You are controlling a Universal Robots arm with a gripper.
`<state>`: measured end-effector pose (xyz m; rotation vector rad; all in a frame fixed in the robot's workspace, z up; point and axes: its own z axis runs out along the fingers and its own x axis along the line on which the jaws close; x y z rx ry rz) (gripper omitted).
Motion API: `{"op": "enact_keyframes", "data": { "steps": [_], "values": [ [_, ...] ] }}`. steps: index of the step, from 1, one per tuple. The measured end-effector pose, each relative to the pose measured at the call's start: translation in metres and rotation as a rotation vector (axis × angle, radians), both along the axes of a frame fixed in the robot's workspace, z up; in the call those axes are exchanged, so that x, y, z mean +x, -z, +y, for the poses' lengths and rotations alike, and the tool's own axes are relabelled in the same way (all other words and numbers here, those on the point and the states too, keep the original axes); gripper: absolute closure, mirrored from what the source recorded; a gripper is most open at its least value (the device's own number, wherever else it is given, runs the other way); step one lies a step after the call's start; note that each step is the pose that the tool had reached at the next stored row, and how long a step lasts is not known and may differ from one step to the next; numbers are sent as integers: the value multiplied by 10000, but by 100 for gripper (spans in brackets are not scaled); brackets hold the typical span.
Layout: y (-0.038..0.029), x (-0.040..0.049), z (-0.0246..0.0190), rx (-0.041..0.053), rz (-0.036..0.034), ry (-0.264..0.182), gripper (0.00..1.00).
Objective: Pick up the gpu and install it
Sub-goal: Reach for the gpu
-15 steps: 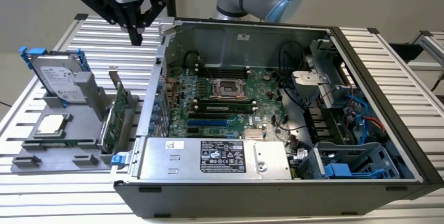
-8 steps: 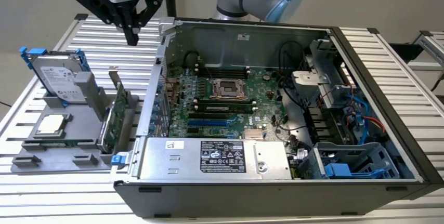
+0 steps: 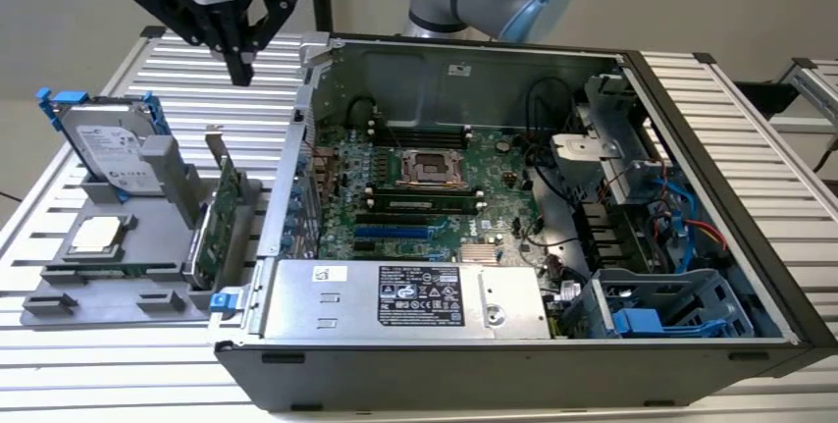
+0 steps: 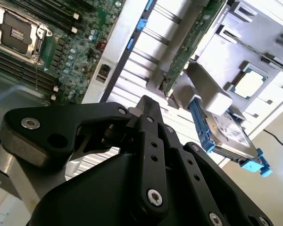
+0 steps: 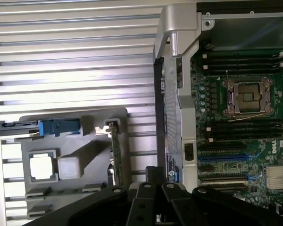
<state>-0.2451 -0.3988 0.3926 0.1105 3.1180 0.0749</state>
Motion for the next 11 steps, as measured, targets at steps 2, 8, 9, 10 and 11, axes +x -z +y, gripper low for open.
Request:
{"op": "enact_keyframes", "data": {
  "steps": [2, 8, 9, 10, 11],
  "values": [
    [0, -20, 0, 1, 0, 0, 100],
    [0, -77, 0, 0, 0, -1, 100],
    [0, -87, 0, 0, 0, -1, 100],
    [0, -99, 0, 0, 0, 0, 100],
    [1, -111, 0, 1, -1, 0, 100]
  ]
}}
